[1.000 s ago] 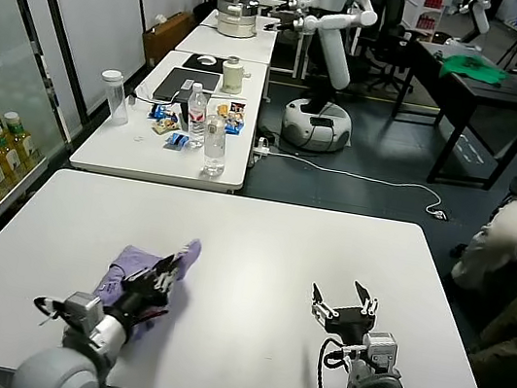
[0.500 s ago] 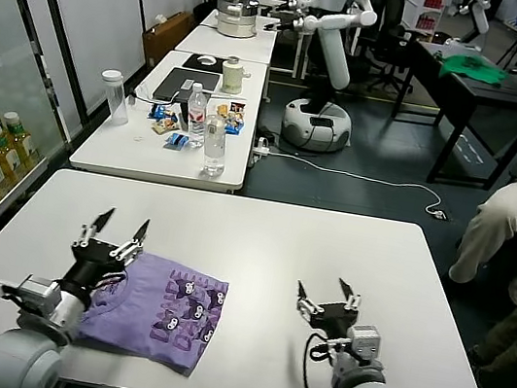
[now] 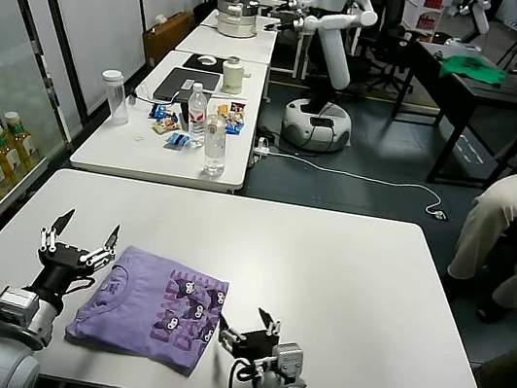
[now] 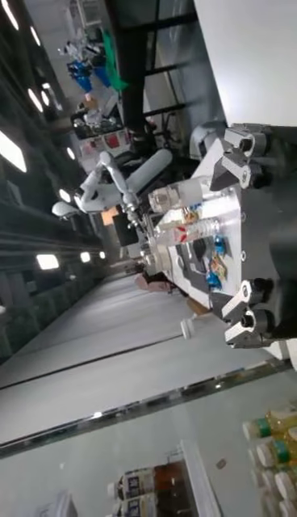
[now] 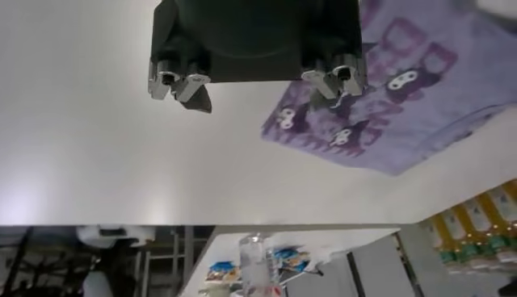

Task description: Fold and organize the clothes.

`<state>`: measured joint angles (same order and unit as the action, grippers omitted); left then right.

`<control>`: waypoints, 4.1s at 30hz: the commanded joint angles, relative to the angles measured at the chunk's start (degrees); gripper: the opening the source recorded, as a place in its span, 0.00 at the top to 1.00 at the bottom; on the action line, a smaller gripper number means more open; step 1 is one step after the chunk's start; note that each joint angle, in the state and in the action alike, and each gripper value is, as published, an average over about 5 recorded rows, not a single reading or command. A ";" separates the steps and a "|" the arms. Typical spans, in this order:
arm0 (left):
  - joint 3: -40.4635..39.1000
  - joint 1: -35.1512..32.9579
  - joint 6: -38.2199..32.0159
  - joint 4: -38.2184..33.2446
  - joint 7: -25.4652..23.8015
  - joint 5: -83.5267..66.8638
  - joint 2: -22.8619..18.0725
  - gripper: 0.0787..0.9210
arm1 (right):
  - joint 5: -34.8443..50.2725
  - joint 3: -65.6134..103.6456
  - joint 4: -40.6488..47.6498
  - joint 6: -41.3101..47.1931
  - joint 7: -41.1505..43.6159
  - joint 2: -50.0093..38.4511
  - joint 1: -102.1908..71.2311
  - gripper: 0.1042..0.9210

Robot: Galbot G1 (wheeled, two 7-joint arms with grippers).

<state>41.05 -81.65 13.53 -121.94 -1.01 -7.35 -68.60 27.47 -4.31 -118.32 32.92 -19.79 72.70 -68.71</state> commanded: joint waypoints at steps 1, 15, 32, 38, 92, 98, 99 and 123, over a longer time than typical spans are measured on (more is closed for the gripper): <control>1.75 -0.68 -1.96 1.80 -0.59 2.27 0.01 0.12 | 4.24 -6.02 2.86 0.16 -5.04 3.01 1.13 0.12; 0.70 -0.04 -2.33 3.64 -0.46 2.12 -0.24 0.12 | 5.76 -6.48 7.08 -0.24 -9.65 5.65 3.46 0.12; 0.31 0.08 -2.57 4.44 -0.39 2.12 -0.61 0.12 | 8.62 -6.15 9.79 -1.47 -9.17 7.64 4.83 0.57; 0.40 0.16 -4.09 5.01 -0.51 2.15 -0.55 0.12 | 6.14 -4.59 8.25 -3.03 -6.74 6.94 5.42 0.79; -1.60 1.65 -19.51 12.18 -7.10 2.53 -0.52 0.12 | -21.07 26.52 8.06 -19.00 14.65 -2.77 2.12 0.12; -0.96 1.64 -19.15 11.84 -6.74 1.66 -1.03 0.12 | -20.79 25.19 9.60 -19.05 14.31 -3.12 3.78 0.12; -0.89 1.73 -19.07 11.88 -6.71 1.54 -1.07 0.12 | -20.83 24.98 9.92 -18.96 14.14 -3.21 4.15 0.12; -2.89 5.09 -19.67 13.61 -4.82 1.41 0.94 0.12 | -26.71 27.38 11.56 -20.70 15.57 -2.40 5.05 0.12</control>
<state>38.76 -77.10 -6.04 -108.36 -6.93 -6.02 -68.47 2.67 20.96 -106.89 12.98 -5.12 69.48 -63.54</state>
